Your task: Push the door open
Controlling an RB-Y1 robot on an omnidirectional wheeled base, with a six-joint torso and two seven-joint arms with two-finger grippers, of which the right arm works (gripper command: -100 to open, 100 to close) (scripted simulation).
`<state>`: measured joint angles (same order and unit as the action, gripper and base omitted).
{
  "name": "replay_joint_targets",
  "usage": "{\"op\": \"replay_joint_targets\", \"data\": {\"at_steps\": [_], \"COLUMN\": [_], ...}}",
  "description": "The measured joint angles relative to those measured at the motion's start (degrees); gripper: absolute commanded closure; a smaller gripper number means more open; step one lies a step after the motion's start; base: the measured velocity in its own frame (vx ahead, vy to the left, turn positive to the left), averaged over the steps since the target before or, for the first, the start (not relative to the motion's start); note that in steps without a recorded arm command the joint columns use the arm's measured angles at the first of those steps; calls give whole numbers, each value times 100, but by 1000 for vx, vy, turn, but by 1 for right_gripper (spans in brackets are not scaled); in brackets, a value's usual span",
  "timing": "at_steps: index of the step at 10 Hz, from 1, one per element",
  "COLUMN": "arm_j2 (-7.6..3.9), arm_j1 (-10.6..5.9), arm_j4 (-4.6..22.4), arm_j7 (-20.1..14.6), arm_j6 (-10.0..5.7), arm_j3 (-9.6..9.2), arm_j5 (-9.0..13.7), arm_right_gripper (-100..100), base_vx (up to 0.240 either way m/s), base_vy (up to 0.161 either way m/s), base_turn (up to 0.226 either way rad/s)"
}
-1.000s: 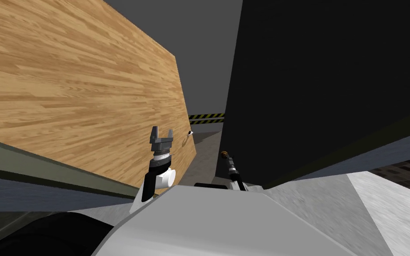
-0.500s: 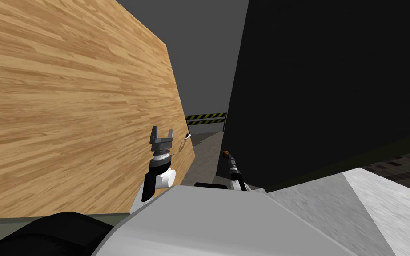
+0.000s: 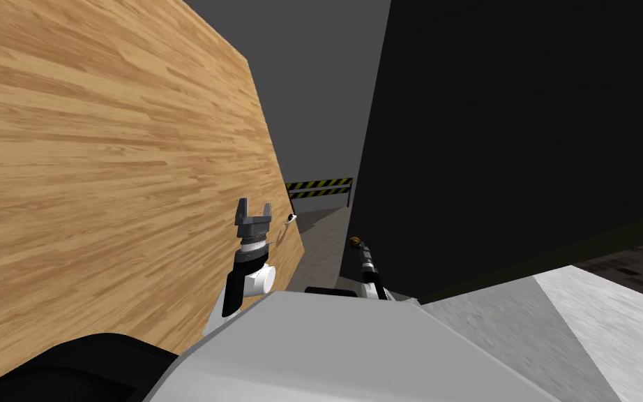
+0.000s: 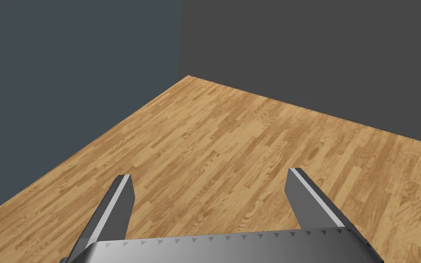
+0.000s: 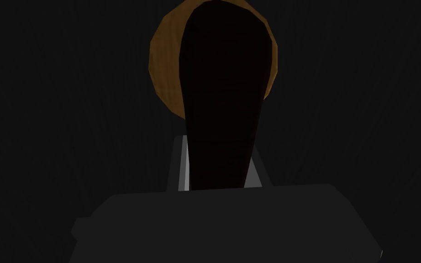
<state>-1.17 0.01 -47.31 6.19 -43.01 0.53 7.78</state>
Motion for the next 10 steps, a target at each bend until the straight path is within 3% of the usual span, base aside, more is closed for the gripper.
{"op": "replay_joint_targets", "data": {"at_steps": [3,5,7,10], "arm_j2": [63,153,221,297], "arm_j1": [-101,-82,-241,-182], "arm_j4": [154,77,290,194], "arm_j7": [119,233,321,420], "arm_j6": [-28,-5,-106,-85], "arm_j3": [259,421,590,763], "arm_j5": [106,164,230,291], "arm_right_gripper": [100,100,100,100], "base_vx": [193,183,175,154], "base_vy": [93,58,74,62], "base_turn": [-129,-117,-94,-76]}}
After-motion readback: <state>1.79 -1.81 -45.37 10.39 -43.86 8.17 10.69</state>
